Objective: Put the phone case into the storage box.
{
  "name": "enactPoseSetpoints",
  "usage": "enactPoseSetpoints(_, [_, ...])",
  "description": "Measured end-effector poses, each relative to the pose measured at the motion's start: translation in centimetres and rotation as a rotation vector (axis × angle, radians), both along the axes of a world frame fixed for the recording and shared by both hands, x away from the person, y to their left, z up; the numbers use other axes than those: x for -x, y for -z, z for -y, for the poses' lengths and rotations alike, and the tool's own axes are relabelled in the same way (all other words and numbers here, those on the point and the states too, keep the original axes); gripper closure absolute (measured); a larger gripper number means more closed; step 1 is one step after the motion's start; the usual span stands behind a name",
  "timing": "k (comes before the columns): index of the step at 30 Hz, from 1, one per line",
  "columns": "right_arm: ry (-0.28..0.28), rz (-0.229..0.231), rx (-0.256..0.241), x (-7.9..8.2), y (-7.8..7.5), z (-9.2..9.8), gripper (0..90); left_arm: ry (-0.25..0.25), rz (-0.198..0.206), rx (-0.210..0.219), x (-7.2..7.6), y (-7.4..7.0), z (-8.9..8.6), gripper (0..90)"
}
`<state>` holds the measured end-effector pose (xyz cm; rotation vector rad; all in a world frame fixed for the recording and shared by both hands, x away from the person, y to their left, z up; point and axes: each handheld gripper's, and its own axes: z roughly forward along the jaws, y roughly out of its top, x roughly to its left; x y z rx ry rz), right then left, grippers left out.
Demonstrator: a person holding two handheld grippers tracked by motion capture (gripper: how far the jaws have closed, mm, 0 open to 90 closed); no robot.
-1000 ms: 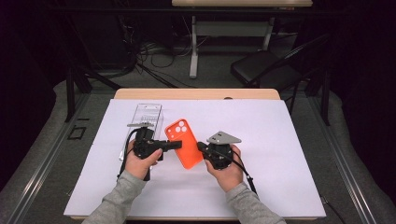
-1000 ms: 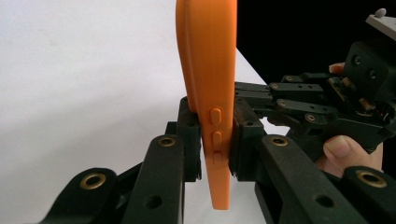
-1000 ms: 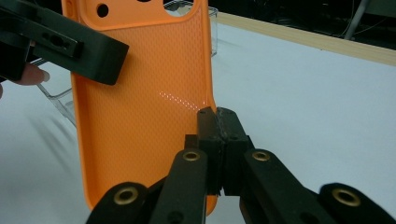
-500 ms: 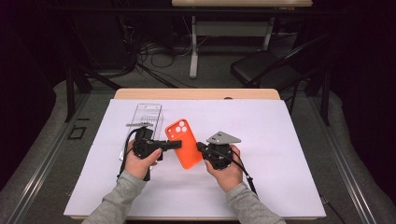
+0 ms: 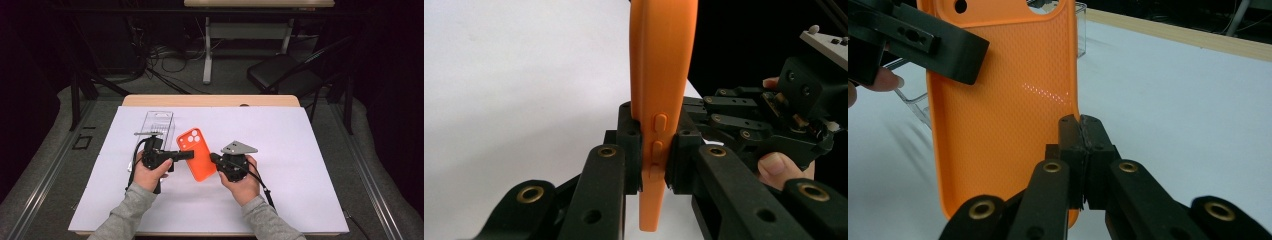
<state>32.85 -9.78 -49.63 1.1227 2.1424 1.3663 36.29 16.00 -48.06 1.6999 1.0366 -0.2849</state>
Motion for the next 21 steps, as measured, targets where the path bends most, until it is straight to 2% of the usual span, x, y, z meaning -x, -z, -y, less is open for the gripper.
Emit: enactPoseSetpoints(21, [-0.015,-0.012,-0.018,-0.05,-0.03,0.06,87.8,0.000,0.009,0.013,0.06,-0.09,-0.15,80.8])
